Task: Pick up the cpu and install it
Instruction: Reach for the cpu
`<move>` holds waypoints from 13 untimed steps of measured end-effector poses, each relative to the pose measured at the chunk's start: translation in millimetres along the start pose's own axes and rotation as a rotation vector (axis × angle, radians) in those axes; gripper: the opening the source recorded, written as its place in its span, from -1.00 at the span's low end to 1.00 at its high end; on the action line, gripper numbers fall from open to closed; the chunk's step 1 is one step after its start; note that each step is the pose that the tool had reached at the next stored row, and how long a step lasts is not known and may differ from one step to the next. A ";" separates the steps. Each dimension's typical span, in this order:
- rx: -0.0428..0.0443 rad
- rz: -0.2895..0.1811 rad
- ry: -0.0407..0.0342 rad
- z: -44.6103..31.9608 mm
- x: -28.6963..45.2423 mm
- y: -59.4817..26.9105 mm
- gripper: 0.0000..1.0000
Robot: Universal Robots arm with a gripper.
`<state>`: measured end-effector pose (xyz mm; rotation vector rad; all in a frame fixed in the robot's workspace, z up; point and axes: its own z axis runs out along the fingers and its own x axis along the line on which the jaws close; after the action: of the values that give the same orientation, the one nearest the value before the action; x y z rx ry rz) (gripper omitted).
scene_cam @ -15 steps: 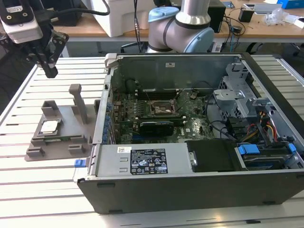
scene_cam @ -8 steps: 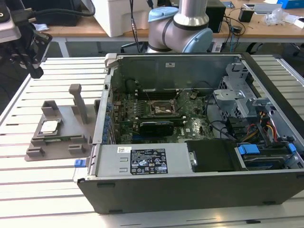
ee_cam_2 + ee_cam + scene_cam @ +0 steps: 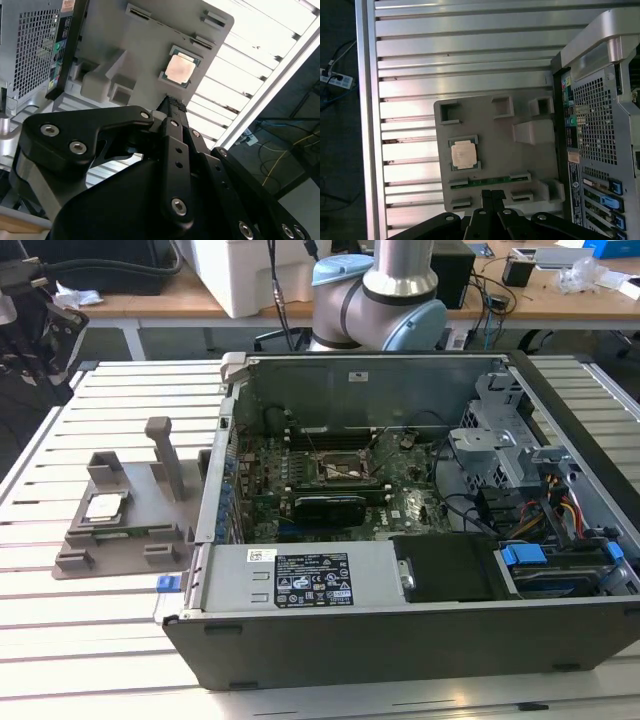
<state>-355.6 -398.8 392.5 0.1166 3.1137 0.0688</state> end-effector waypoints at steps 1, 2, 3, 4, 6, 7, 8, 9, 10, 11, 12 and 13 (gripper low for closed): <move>-0.0001 0.000 -0.0001 0.0 3.2 -0.2 -0.79; 0.0000 0.000 0.0000 -0.1 4.6 -0.3 -0.79; 0.0000 0.000 -0.0001 -0.1 6.2 -0.5 -0.79; 0.0000 0.000 0.0000 -0.1 7.9 -0.6 -0.79; 0.0000 0.000 0.0000 -0.2 11.3 -0.9 -0.79; -0.0001 0.000 -0.0001 -0.2 12.6 -0.9 -0.79; 0.0000 0.000 -0.0001 -0.2 14.3 -1.1 -0.79; 0.0000 0.000 0.0000 -0.3 17.2 -1.3 -0.79; 0.0000 0.000 0.0000 -0.3 18.6 -1.4 -0.79; 0.0000 0.000 0.0000 -0.4 19.9 -1.5 -0.79; 0.0000 0.000 0.0000 -0.4 21.6 -1.6 -0.79; -0.0001 0.000 0.0000 -0.4 23.1 -1.7 -0.79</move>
<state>-378.8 -398.8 392.3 0.1166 3.1137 0.0689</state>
